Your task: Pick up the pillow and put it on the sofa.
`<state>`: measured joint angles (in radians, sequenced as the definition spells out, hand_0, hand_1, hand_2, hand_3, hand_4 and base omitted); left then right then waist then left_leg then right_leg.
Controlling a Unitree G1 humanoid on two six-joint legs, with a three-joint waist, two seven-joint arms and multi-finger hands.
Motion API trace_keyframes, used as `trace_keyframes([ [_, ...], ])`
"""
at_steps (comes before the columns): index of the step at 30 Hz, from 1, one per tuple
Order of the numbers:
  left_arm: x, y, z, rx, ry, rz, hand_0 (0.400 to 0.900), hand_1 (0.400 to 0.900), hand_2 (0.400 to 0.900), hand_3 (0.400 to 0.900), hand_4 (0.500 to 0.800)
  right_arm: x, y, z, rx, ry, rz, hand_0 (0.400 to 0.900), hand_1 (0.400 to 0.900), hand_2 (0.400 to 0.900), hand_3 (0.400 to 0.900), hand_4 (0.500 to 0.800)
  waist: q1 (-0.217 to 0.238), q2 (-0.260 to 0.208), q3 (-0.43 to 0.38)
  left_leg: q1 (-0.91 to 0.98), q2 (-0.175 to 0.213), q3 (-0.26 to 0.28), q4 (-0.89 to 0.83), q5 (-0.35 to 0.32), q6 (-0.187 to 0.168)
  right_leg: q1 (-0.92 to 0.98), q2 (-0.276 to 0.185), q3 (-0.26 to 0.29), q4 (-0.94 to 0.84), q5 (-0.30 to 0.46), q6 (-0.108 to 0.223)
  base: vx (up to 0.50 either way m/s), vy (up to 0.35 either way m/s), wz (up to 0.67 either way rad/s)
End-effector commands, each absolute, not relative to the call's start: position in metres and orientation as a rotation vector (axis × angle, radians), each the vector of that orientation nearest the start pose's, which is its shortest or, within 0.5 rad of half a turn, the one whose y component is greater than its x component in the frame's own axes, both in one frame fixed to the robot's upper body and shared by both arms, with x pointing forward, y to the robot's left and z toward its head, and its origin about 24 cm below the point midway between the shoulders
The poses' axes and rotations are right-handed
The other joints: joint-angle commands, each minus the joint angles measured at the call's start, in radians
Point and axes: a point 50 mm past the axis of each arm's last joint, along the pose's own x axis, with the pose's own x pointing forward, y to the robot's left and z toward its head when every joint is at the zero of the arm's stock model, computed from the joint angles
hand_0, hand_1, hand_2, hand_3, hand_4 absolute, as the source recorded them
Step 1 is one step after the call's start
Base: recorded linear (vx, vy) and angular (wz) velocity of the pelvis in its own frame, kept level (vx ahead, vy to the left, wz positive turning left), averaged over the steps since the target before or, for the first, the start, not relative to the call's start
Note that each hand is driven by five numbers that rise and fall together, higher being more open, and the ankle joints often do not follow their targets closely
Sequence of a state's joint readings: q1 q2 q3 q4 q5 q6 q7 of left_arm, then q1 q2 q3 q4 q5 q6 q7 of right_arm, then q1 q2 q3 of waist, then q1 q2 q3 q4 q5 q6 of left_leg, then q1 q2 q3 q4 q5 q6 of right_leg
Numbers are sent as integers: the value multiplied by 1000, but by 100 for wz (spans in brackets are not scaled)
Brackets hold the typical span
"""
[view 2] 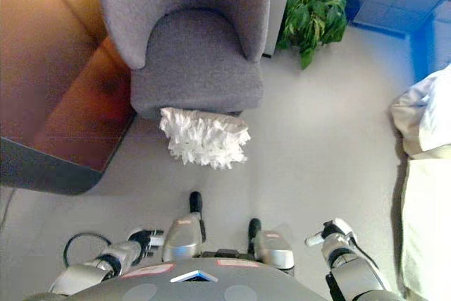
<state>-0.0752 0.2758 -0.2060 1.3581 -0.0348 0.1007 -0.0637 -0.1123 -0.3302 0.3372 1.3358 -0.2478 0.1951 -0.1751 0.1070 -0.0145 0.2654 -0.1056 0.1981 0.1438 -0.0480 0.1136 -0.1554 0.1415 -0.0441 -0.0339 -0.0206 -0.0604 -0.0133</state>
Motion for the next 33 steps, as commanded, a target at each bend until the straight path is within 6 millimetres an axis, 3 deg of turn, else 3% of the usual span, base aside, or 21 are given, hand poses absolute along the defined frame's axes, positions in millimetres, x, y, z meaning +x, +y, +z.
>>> trace_keyframes([
  [1, 45, 267, -162, 338, 1463, 57, 900, 900, 900, 900, 800, 116, -308, -130, -942, 1274, -67, 900, 900, 900, 900, 800, 46, 28, -44, -178, 35, 58, 3, 183, 28, 251, -43, 3, 108, -235, 69, 555, 313, -13],
  [2, 46, 270, -161, 343, 1464, 63, 900, 900, 900, 900, 800, 118, -309, -130, -936, 1268, -77, 900, 900, 900, 900, 800, 46, 23, -54, -180, 36, 108, 7, 138, 50, 260, -65, -6, 130, -234, 82, 575, 320, -4],
  [3, 49, 274, -159, 346, 1461, 77, 900, 900, 900, 900, 800, 121, -307, -130, -934, 1262, -84, 900, 900, 900, 900, 800, 48, 19, -69, -182, 30, 123, 25, 126, 57, 265, -91, -12, 156, -229, 104, 569, 297, 1],
  [5, 54, 281, -156, 380, 1437, 74, 900, 900, 900, 900, 800, 122, -306, -130, -905, 1260, -110, 900, 900, 900, 900, 800, 51, 9, -75, -246, -14, 49, 217, 96, 76, 258, -131, -11, 250, -219, 115, 592, 265, 3],
  [7, 63, 287, -152, 414, 1411, 54, 900, 900, 900, 900, 800, 118, -307, -130, -910, 1270, -105, 900, 900, 900, 900, 800, 59, -6, -96, -267, -39, 74, 262, 45, 127, 258, -178, -13, 318, -82, 138, 515, 251, -5],
  [8, 70, 291, -149, 441, 1400, 34, 900, 900, 900, 900, 800, 114, -306, -132, -901, 1275, -117, 900, 900, 900, 900, 800, 56, -19, -110, -252, -73, 80, 246, 24, 154, 245, -207, -27, 378, 19, 157, 517, 290, 9],
  [9, 77, 294, -147, 472, 1385, 21, 900, 900, 900, 900, 800, 112, -306, -132, -907, 1274, -118, 900, 900, 900, 900, 800, 47, -20, -119, -223, -107, 72, 220, -3, 177, 190, -212, -25, 478, 114, 173, 503, 298, 21],
  [11, 91, 298, -142, 525, 1353, 13, 900, 900, 900, 900, 800, 112, -307, -131, -948, 1242, -116, 900, 900, 900, 900, 800, 16, 3, -120, -142, -135, 63, 178, -30, 192, 32, -200, -27, 612, 184, 172, 535, 305, 49],
  [13, 109, 298, -137, 534, 1314, 23, 900, 900, 900, 900, 800, 119, -305, -129, -1014, 1183, -112, 900, 900, 900, 900, 800, -28, 11, -99, -68, -157, 69, 146, -40, 190, -135, -188, -65, 578, 159, 153, 438, 149, 70],
  [15, 132, 297, -130, 544, 1245, 28, 900, 900, 900, 900, 800, 137, -306, -121, -1070, 1093, -170, 900, 900, 900, 900, 800, -55, 34, -53, -19, -158, 36, 114, -50, 181, -293, -168, -104, 467, 113, 114, 136, -88, 76],
  [18, 162, 301, -116, 566, 1153, 24, 900, 900, 900, 900, 800, 179, -313, -97, -1143, 939, -310, 900, 900, 900, 900, 800, -89, 38, 27, -37, -186, -48, 113, -96, 172, -460, -173, -54, 246, 191, 122, -62, -211, 78],
  [21, 173, 297, -113, 526, 1106, 27, 900, 900, 900, 900, 800, 228, -327, -59, -1249, 839, -368, 900, 900, 900, 900, 800, -82, 41, 68, -117, -198, -59, 176, -133, 171, -492, -190, -19, 178, 202, 145, 48, -76, 26],
  [23, 170, 292, -117, 488, 1090, 47, 900, 900, 900, 900, 800, 237, -332, -49, -1312, 842, -352, 900, 900, 900, 900, 800, -75, 41, 75, -171, -204, -73, 241, -138, 168, -485, -197, -6, 186, 191, 147, 151, -79, 18],
  [25, 173, 290, -116, 498, 1067, 34, 900, 900, 900, 900, 800, 245, -335, -41, -1375, 853, -351, 900, 900, 900, 900, 800, -56, 42, 94, -222, -195, -78, 293, -143, 159, -492, -219, -29, 209, 176, 147, 88, -139, 14],
  [28, 194, 292, -103, 510, 987, 22, 900, 900, 900, 900, 800, 269, -346, -12, -1413, 853, -400, 900, 900, 900, 900, 800, -33, 54, 140, -318, -198, -103, 352, -141, 153, -545, -233, -45, 241, 159, 146, -20, -137, 20],
  [33, 228, 283, -80, 472, 793, -29, 900, 900, 900, 900, 800, 290, -366, 31, -1427, 815, -511, 900, 900, 900, 900, 800, -4, 100, 194, -404, -224, -137, 390, -137, 156, -628, -249, -64, 301, 140, 142, -18, -48, 7],
])
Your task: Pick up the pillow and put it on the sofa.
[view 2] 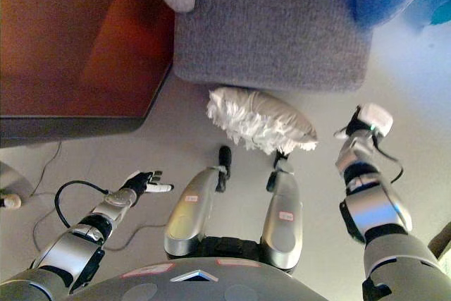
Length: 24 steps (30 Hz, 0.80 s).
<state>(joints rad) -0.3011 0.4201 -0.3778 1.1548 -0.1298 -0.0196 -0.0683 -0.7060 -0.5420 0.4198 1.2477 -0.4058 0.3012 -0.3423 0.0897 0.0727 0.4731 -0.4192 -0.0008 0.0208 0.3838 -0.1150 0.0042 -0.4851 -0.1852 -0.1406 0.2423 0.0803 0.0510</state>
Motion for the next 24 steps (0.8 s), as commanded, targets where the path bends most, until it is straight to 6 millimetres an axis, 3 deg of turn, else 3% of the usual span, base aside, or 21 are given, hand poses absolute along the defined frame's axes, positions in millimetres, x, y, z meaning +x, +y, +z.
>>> trace_keyframes([
  [1, 236, 280, -74, 461, 751, -37, 900, 900, 900, 900, 800, 293, -371, 41, -1428, 807, -524, 900, 900, 900, 900, 800, 18, 25, -3, -110, -31, -19, -32, 93, -2, -20, -111, 39, 51, -4, 77, -42, -8, 10],
  [5, 255, 268, -56, 395, 619, -49, 900, 900, 900, 900, 800, 306, -382, 74, -1399, 759, -567, 900, 900, 900, 900, 800, 26, 69, 33, -183, -48, -17, 19, 86, -3, -102, -119, 36, 121, -31, 70, -79, 17, 13],
  [9, 263, 258, -44, 360, 530, -62, 900, 900, 900, 900, 800, 317, -386, 96, -1262, 741, -548, 900, 900, 900, 900, 800, 32, 104, 47, -253, -49, -8, 77, 71, -5, -190, -124, 36, 204, -69, 59, -56, 36, 10],
  [14, 261, 251, -44, 336, 507, -74, 900, 900, 900, 900, 800, 328, -380, 105, -1149, 680, -493, 900, 900, 900, 900, 800, 34, 130, 47, -309, -51, -7, 132, 49, -7, -264, -120, 53, 279, -102, 44, -28, 47, 6],
  [24, 262, 231, -47, 269, 447, -68, 900, 900, 900, 900, 800, 343, -368, 120, -1109, 587, -489, 900, 900, 900, 900, 800, 36, 170, 47, -377, -55, 12, 218, 21, 2, -356, -117, 72, 418, -155, 23, -8, 67, -1],
])
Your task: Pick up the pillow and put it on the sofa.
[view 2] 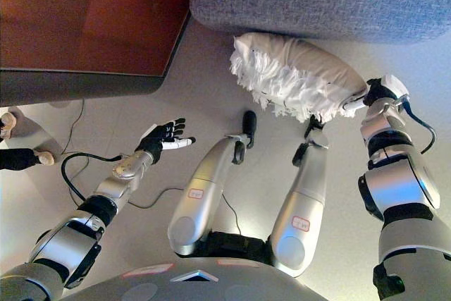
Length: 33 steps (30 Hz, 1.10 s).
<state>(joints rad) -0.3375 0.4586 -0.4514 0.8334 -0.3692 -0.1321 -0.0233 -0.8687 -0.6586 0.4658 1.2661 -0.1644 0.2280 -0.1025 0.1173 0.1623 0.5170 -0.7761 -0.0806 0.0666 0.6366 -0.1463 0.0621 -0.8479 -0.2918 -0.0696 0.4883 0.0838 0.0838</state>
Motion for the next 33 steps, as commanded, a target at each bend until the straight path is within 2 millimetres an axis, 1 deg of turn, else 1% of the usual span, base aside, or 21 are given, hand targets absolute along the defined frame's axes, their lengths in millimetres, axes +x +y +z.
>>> trace_keyframes([
  [1, 262, 229, -47, 254, 440, -65, 900, 900, 900, 900, 800, 343, -370, 125, -1116, 578, -504, 900, 900, 900, 900, 800, 8, 85, 3, -31, 24, -30, -23, 48, -56, -5, -13, 2, 181, -161, -11, -8, 36, 7],
  [2, 261, 229, -47, 241, 432, -59, 900, 900, 900, 900, 800, 343, -371, 129, -1128, 568, -515, 900, 900, 900, 900, 800, 8, 89, 3, -43, 25, -27, -12, 44, -55, -20, -15, 4, 191, -163, -13, 74, 9, 5],
  [3, 258, 230, -48, 231, 431, -52, 900, 900, 900, 900, 800, 344, -373, 133, -1142, 563, -527, 900, 900, 900, 900, 800, 9, 94, 3, -43, 27, -27, 19, 4, -60, -25, -13, 15, 225, -200, -6, 71, -3, 5],
  [5, 256, 232, -47, 214, 419, -37, 900, 900, 900, 900, 800, 344, -377, 144, -1157, 551, -551, 900, 900, 900, 900, 800, 11, 102, 3, -74, 27, -26, 48, -5, -60, -58, -14, 22, 252, -205, -8, 27, -10, 6],
  [6, 253, 235, -47, 194, 413, -23, 900, 900, 900, 900, 800, 344, -380, 153, -1167, 542, -570, 900, 900, 900, 900, 800, 13, 107, 3, -95, 27, -28, 64, -7, -60, -80, -13, 28, 267, -207, -9, -19, -7, 6],
  [9, 247, 242, -46, 165, 393, -9, 900, 900, 900, 900, 800, 346, -386, 181, -1207, 512, -610, 900, 900, 900, 900, 800, 22, 122, 3, -159, 24, -36, 99, -8, -57, -149, -8, 47, 312, -214, -15, -36, -6, 8],
  [14, 238, 251, -44, 111, 355, 9, 900, 900, 900, 900, 800, 349, -389, 219, -1250, 469, -651, 900, 900, 900, 900, 800, 34, 144, 3, -267, 18, -44, 155, 0, -57, -259, 1, 84, 380, -220, -22, -44, -6, 12],
  [16, 235, 252, -43, 93, 341, -4, 900, 900, 900, 900, 800, 349, -390, 230, -1239, 456, -675, 900, 900, 900, 900, 800, 38, 150, 3, -301, 18, -46, 174, 1, -58, -292, 4, 94, 398, -223, -25, -39, -23, 17],
  [19, 228, 253, -45, 91, 331, -4, 900, 900, 900, 900, 800, 355, -383, 245, -1223, 428, -609, 900, 900, 900, 900, 800, 45, 156, 3, -346, 15, -47, 207, 2, -58, -334, 14, 104, 430, -226, -32, -28, -25, 11],
  [20, 226, 255, -45, 91, 327, 6, 900, 900, 900, 900, 800, 357, -379, 250, -1220, 413, -569, 400, 400, 400, 400, 500, 47, 155, 3, -358, 15, -50, 219, 0, -59, -344, 15, 105, 441, -228, -33, 0, 0, 0],
  [23, 223, 261, -44, 94, 320, 29, 900, 900, 900, 900, 800, 359, -377, 255, -1186, 397, -545, 400, 400, 400, 400, 500, 50, 146, 3, -373, 24, -54, 240, -1, -63, -355, 21, 106, 461, -231, -36, -5, -14, -3],
  [25, 221, 264, -43, 91, 315, 40, 900, 900, 900, 900, 800, 358, -378, 254, -1192, 385, -546, 400, 400, 400, 400, 500, 52, 142, 3, -373, 30, -55, 253, -2, -65, -352, 20, 104, 473, -233, -37, 5, -26, -4],
  [28, 220, 269, -39, 99, 298, 43, 900, 900, 900, 900, 800, 357, -379, 259, -1188, 351, -542, 400, 400, 400, 400, 500, 57, 141, 3, -370, 37, -56, 257, 0, -73, -342, 15, 95, 471, -231, -35, 3, -8, -1],
  [33, 216, 275, -36, 106, 295, 51, 900, 900, 900, 900, 800, 355, -381, 261, -1166, 321, -524, 400, 400, 400, 400, 500, 58, 136, 3, -334, 45, -57, 226, 10, -87, -305, 16, 76, 443, -225, -35, -1, -13, -3],
])
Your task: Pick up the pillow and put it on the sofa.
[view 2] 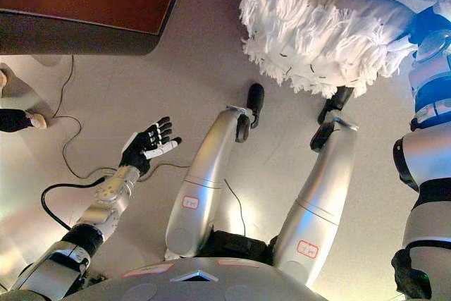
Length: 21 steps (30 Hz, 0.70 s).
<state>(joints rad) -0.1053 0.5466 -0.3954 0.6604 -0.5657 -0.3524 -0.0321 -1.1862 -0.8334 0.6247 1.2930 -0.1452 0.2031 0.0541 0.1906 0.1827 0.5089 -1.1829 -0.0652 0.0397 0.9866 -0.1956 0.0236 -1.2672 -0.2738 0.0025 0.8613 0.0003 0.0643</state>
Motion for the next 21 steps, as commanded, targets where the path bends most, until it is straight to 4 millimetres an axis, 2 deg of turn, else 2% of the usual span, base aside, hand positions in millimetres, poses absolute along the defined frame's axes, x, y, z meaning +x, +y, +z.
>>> trace_keyframes([
  [1, 215, 277, -37, 108, 298, 55, 900, 900, 900, 900, 800, 355, -381, 261, -1162, 316, -513, 400, 400, 400, 400, 500, -15, 114, 11, 86, 32, -30, -135, 61, -50, 129, 0, -2, 60, -141, -17, -11, -25, -4],
  [7, 210, 284, -40, 159, 346, 53, 900, 900, 900, 900, 800, 357, -377, 251, -1144, 294, -431, 400, 400, 400, 400, 500, -15, 76, 11, 237, 43, -37, -249, 76, -65, 288, -1, -50, -59, -129, -9, -7, -45, -7],
  [14, 199, 295, -57, 218, 493, 42, 900, 900, 900, 900, 800, 356, -375, 229, -1182, 307, -317, 400, 400, 400, 400, 500, -10, 8, 7, 487, 52, -46, -430, 115, -79, 555, -11, -127, -257, -85, 12, 58, -84, -5],
  [17, 192, 304, -64, 242, 567, 47, 900, 900, 900, 900, 800, 353, -375, 216, -1194, 333, -264, 400, 400, 400, 400, 500, -4, -27, -28, 572, 55, -53, -495, 126, -78, 656, -10, -157, -334, -71, 17, 74, -86, 1],
  [18, 192, 306, -66, 252, 589, 46, 900, 900, 900, 900, 800, 352, -376, 213, -1203, 334, -249, 400, 400, 400, 400, 500, -4, -41, -42, 593, 54, -53, -529, 161, -73, 687, -13, -176, -379, -35, 11, 19, -78, 7],
  [21, 193, 312, -67, 274, 631, 57, 900, 900, 900, 900, 800, 350, -375, 200, -1218, 359, -201, 400, 400, 400, 400, 500, -3, -75, -68, 653, 64, -50, -550, 155, -70, 759, -12, -197, -411, -33, 13, 43, -88, 6],
])
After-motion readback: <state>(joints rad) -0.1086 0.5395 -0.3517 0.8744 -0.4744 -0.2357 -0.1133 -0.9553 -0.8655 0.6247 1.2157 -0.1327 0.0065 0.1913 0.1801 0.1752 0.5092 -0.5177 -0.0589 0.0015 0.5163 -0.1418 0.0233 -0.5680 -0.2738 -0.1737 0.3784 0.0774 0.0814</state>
